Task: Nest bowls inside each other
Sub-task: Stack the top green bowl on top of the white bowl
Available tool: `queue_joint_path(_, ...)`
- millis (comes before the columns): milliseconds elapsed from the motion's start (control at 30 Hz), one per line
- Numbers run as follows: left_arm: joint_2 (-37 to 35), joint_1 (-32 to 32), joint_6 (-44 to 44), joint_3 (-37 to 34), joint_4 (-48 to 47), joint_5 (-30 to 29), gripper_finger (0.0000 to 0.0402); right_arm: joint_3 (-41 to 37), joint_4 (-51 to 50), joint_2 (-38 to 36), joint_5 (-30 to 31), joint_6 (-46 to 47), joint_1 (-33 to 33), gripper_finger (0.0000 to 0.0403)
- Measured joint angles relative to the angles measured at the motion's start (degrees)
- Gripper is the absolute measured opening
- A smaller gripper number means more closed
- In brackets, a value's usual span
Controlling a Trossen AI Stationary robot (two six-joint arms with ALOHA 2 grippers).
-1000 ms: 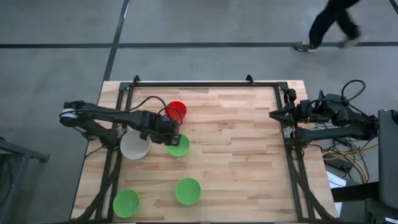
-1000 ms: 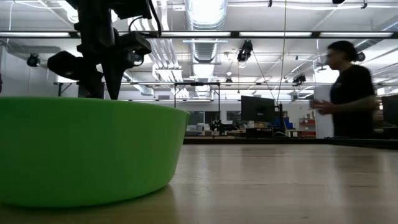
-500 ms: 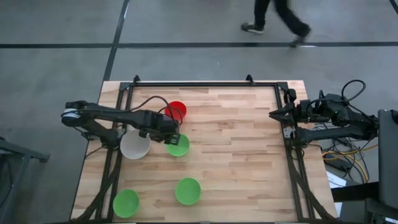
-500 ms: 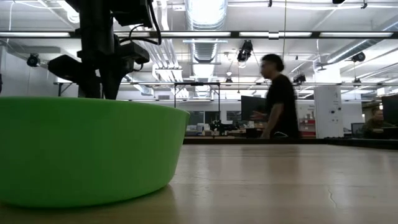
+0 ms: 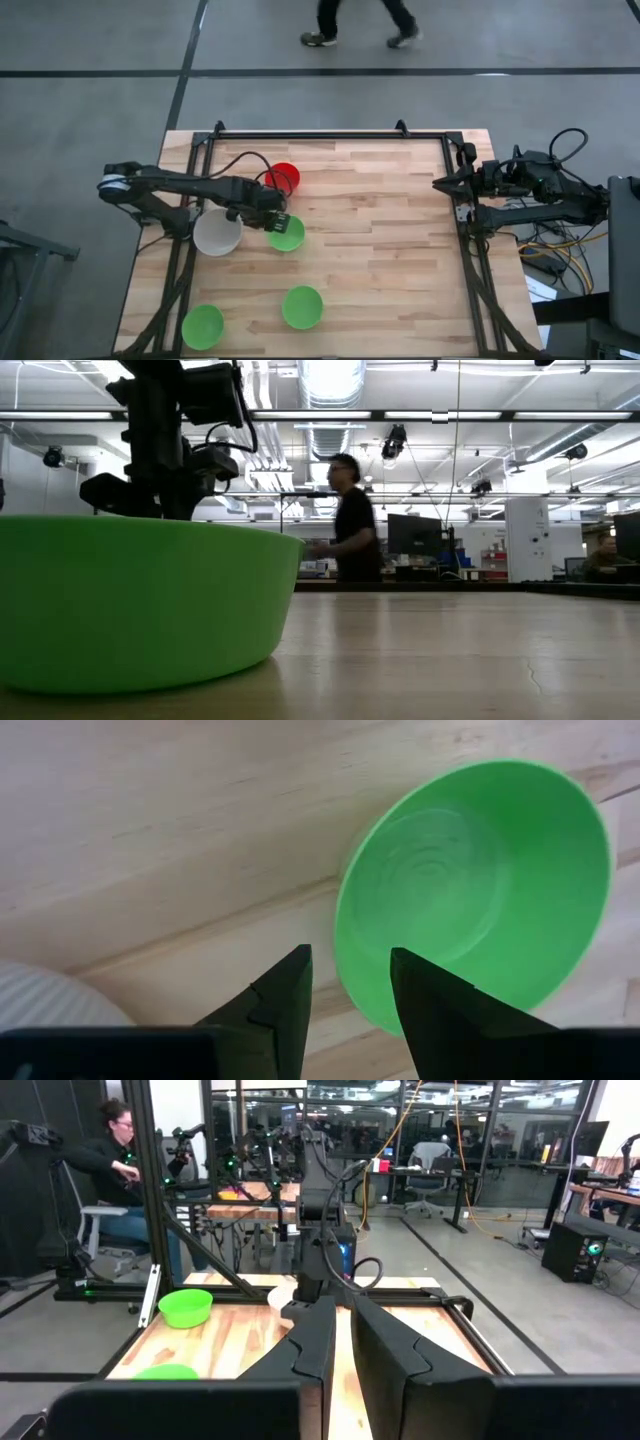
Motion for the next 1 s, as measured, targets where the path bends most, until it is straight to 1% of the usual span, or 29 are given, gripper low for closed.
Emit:
queue_joint_path(167,0.0,0.2,0.0,-1.9,2.2,0.2,0.0142,0.0,0.0,0.0,0.0,0.0,0.0,0.0034)
queue_joint_path(667,0.2,0.4,-0.1,-6.2,10.3,6.6,0.0142,0.0,0.0,0.0,0.0,0.0,0.0,0.0034)
queue_joint_path(1000,1.4,0.4,0.0,-6.4,11.1,7.6,0.0141,0.0,0.0,0.0,0.0,0.0,0.0,0.0034)
